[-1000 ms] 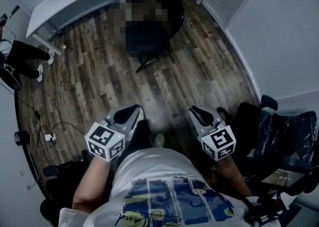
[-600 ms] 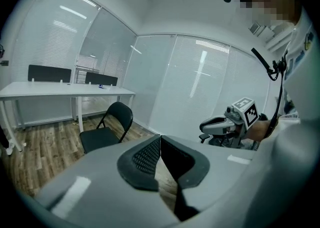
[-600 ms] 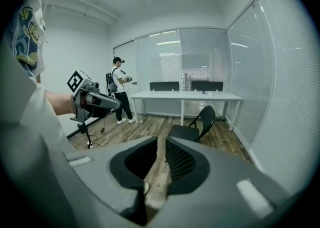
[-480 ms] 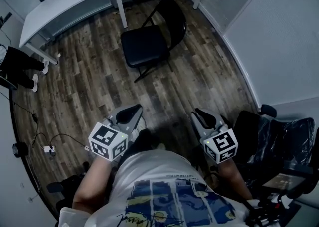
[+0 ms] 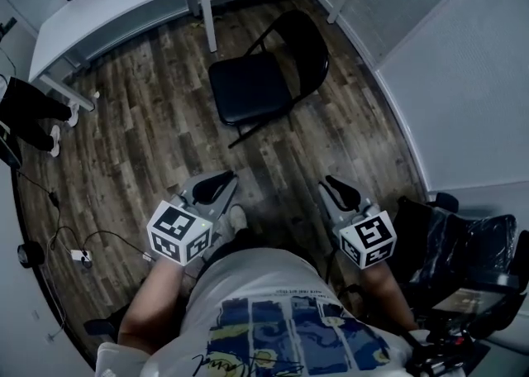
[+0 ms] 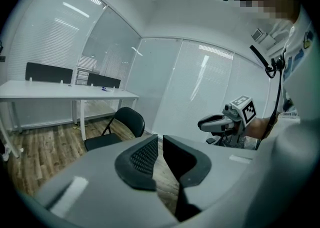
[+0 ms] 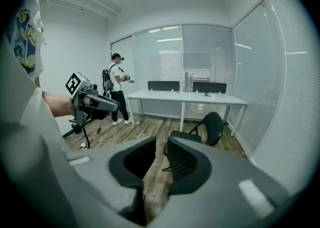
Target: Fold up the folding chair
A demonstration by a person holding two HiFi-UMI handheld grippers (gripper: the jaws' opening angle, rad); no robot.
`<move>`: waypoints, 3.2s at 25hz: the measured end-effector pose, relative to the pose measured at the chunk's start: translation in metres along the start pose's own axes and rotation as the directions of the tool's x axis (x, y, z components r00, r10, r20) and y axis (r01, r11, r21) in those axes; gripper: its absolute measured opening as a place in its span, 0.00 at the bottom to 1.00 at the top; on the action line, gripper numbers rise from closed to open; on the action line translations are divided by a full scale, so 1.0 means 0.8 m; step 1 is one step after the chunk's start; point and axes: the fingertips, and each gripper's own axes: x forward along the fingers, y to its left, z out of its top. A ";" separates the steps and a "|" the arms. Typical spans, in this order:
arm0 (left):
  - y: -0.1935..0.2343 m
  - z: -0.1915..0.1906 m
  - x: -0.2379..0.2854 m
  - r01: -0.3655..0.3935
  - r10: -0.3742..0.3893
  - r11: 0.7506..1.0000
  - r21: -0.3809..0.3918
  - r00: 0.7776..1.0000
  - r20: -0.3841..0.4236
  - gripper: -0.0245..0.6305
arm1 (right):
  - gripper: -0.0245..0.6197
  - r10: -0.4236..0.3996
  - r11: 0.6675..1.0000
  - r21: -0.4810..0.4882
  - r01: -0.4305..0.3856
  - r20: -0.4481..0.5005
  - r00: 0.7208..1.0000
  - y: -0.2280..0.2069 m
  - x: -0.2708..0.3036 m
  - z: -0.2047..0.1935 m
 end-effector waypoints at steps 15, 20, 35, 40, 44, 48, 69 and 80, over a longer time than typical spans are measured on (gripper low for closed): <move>0.089 0.008 -0.009 -0.030 0.031 0.999 -0.031 0.999 0.012 0.10 | 0.13 -0.004 1.000 -0.028 0.004 -0.008 1.000 -0.010 0.082 0.055; 0.110 0.013 0.017 -0.056 0.056 0.998 -0.033 0.998 0.004 0.10 | 0.13 0.015 0.999 -0.030 -0.015 -0.003 1.000 -0.042 0.113 0.061; 0.158 0.035 0.075 -0.061 0.059 0.996 -0.061 0.998 -0.020 0.15 | 0.17 -0.014 1.000 0.011 0.014 -0.012 1.000 -0.122 0.173 0.088; 0.178 0.033 0.113 -0.069 0.065 0.994 -0.079 0.997 -0.050 0.17 | 0.18 -0.032 0.999 0.036 0.033 -0.029 0.999 -0.170 0.199 0.084; 0.188 0.032 0.142 -0.077 0.071 0.993 -0.087 0.995 -0.067 0.19 | 0.20 -0.038 0.998 0.050 0.040 -0.044 0.998 -0.204 0.220 0.076; 0.203 0.038 0.182 -0.075 0.068 0.993 -0.092 0.995 -0.077 0.20 | 0.20 -0.040 0.998 0.053 0.043 -0.067 0.997 -0.245 0.248 0.071; 0.292 0.028 0.301 -0.108 0.088 0.981 -0.163 0.988 -0.124 0.26 | 0.23 -0.073 0.993 0.077 0.089 -0.186 0.980 -0.401 0.365 0.048; 0.349 -0.044 0.342 -0.195 0.142 0.949 -0.247 0.966 -0.216 0.38 | 0.32 -0.073 0.976 0.178 0.127 -0.278 0.958 -0.481 0.412 -0.007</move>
